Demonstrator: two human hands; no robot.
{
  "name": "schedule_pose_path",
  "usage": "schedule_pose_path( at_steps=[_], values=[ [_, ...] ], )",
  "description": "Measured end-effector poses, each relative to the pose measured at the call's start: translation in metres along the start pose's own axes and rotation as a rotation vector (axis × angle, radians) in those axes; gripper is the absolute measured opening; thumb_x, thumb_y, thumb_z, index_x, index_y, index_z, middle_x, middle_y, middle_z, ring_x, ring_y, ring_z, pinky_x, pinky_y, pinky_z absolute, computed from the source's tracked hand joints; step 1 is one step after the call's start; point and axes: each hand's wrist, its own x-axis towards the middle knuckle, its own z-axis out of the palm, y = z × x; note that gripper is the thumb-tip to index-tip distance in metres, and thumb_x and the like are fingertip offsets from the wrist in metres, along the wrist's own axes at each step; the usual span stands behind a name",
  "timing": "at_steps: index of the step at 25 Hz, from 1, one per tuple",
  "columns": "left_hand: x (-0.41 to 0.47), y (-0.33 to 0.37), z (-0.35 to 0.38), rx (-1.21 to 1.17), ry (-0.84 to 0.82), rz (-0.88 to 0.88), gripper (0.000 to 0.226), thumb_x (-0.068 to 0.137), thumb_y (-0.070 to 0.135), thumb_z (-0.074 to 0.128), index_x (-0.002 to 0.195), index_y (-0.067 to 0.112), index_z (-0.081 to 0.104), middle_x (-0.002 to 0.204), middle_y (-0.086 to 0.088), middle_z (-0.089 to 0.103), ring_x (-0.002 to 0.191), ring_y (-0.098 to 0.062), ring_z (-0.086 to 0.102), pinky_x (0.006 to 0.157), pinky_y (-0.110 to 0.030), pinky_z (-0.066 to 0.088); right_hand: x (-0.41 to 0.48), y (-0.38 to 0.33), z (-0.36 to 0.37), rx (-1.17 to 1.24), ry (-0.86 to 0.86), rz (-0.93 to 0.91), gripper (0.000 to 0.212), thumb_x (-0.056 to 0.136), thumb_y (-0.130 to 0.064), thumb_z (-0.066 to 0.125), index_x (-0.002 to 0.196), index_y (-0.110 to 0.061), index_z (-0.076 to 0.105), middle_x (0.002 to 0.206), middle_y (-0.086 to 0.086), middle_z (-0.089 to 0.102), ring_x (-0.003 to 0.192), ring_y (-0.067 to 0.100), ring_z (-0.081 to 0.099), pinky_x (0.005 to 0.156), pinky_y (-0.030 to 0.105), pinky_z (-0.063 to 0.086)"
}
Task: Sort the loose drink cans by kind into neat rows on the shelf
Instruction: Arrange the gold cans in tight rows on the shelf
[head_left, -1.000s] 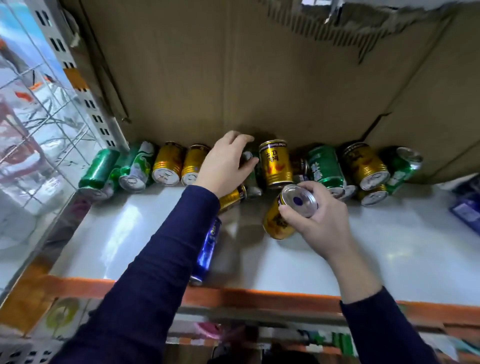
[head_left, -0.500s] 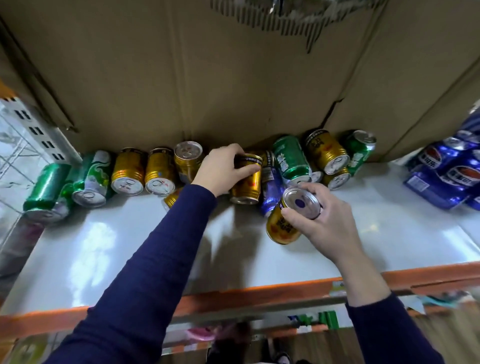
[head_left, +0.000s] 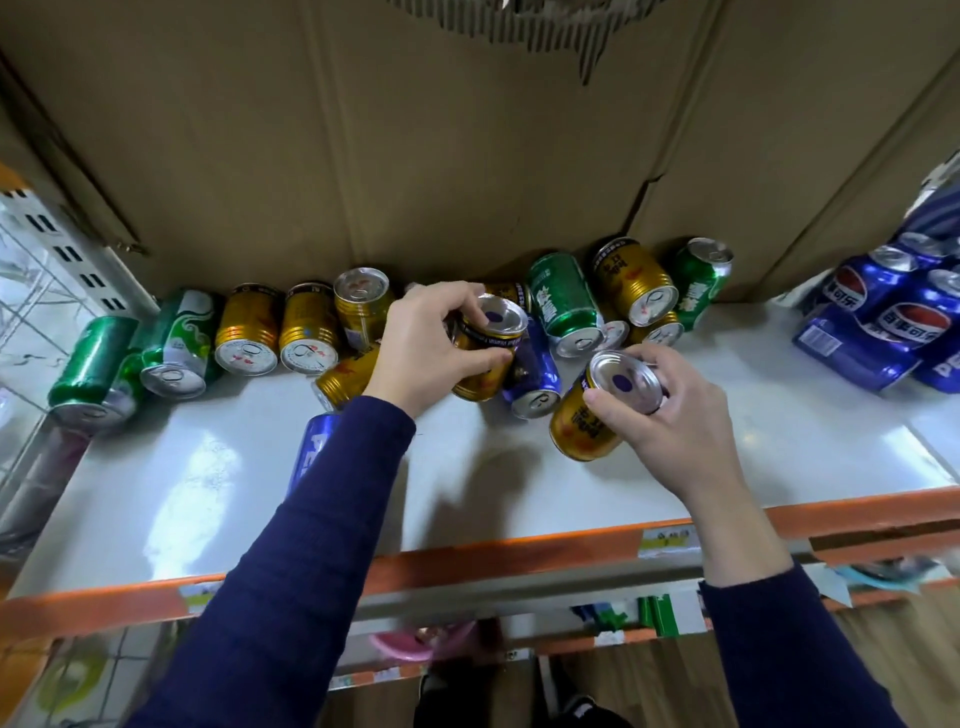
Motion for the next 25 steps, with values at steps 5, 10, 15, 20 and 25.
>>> schedule_pose_path(
  at_steps=[5,10,15,20,25],
  values=[
    [-0.007,0.040,0.010,0.029,0.031,0.119,0.036,0.060,0.029,0.090,0.080,0.015,0.064,0.113,0.007,0.066,0.105,-0.014,0.058,0.090,-0.042,0.049,-0.010,0.024,-0.031,0.013,0.063,0.056,0.048,0.071,-0.036,0.082,0.112,-0.018,0.063,0.096,0.000,0.068,0.088,0.016,0.063,0.075,0.026,0.046],
    [-0.015,0.083,0.078,-0.063,0.005,0.172,0.038,0.059,0.026,0.091,0.077,0.013,0.060,0.109,0.001,0.067,0.105,-0.015,0.061,0.089,-0.041,0.051,-0.013,0.070,-0.082,-0.054,0.079,0.039,0.049,0.071,-0.038,0.080,0.112,-0.021,0.062,0.096,-0.003,0.067,0.092,0.019,0.062,0.082,0.034,0.050],
    [-0.044,0.090,0.146,-0.064,-0.008,0.062,0.034,0.061,0.022,0.090,0.076,0.011,0.061,0.111,-0.001,0.061,0.108,-0.008,0.055,0.093,-0.020,0.044,0.005,0.122,-0.123,-0.221,-0.030,-0.064,0.060,0.069,-0.050,0.077,0.116,-0.017,0.060,0.104,0.002,0.068,0.097,0.021,0.061,0.076,0.025,0.040],
    [-0.067,0.088,0.178,-0.146,0.031,-0.132,0.063,0.067,0.028,0.085,0.119,0.027,0.049,0.119,0.012,0.053,0.108,0.003,0.052,0.088,-0.006,0.040,0.002,0.150,-0.128,-0.060,-0.043,-0.104,0.075,0.068,-0.060,0.072,0.125,-0.016,0.051,0.112,-0.001,0.062,0.101,0.015,0.058,0.083,0.022,0.041],
    [-0.069,0.090,0.199,-0.320,0.022,-0.300,0.048,0.066,0.060,0.071,0.106,0.047,0.049,0.101,0.030,0.063,0.097,0.016,0.056,0.077,0.001,0.037,-0.008,0.164,-0.114,0.121,-0.080,-0.006,0.083,0.062,-0.043,0.086,0.126,-0.021,0.036,0.107,-0.014,0.055,0.098,0.002,0.054,0.082,0.008,0.037]
  ],
)
